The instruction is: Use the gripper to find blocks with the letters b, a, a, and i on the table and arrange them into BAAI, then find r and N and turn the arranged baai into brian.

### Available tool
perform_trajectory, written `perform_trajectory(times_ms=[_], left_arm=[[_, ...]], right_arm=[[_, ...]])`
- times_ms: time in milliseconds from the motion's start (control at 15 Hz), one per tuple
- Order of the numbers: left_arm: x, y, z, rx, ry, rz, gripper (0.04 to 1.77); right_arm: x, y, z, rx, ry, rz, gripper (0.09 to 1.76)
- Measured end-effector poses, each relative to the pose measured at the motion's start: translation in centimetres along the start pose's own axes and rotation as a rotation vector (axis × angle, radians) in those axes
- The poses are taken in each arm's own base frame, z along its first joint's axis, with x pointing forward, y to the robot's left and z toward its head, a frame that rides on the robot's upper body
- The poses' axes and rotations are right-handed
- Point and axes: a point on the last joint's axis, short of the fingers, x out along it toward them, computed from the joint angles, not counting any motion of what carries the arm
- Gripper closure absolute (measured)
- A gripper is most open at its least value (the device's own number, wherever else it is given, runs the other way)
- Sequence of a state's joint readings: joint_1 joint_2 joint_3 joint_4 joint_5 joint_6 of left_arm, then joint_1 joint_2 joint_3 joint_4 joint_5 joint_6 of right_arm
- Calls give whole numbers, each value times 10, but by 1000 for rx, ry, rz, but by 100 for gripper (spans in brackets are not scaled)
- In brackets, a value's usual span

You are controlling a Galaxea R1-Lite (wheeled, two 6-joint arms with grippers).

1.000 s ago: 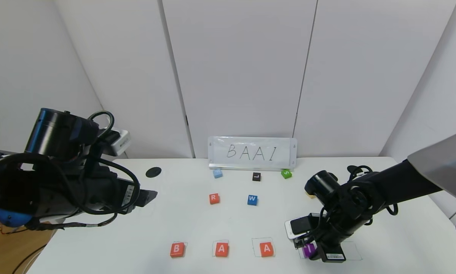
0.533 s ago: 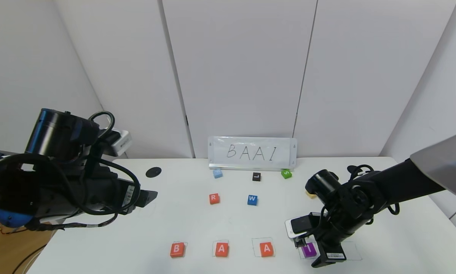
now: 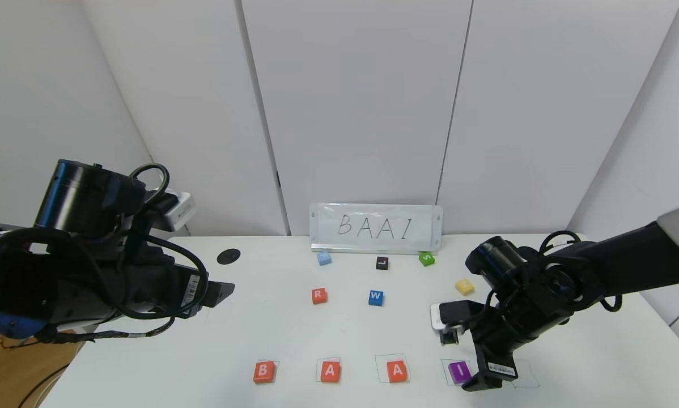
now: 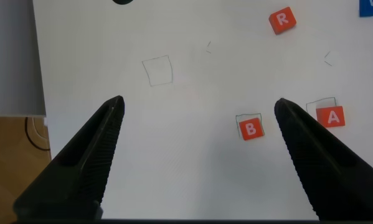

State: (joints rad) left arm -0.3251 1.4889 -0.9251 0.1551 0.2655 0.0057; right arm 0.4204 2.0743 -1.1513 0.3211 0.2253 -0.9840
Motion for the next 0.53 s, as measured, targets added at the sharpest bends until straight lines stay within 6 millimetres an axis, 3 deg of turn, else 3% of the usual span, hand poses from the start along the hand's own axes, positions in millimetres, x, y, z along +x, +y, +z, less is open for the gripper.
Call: perform_trajectory(times_ms=[67, 400, 533], left_arm=[[0, 0, 0, 0, -1, 0, 9], [-1, 1, 1, -9, -3, -6, 9], [-1, 3, 4, -22, -16, -8, 9]], right_arm=[[-8, 1, 4, 88, -17, -22, 28], [-26, 2, 11, 125, -45, -72, 21], [-40, 4, 10, 398, -41, -129, 19]])
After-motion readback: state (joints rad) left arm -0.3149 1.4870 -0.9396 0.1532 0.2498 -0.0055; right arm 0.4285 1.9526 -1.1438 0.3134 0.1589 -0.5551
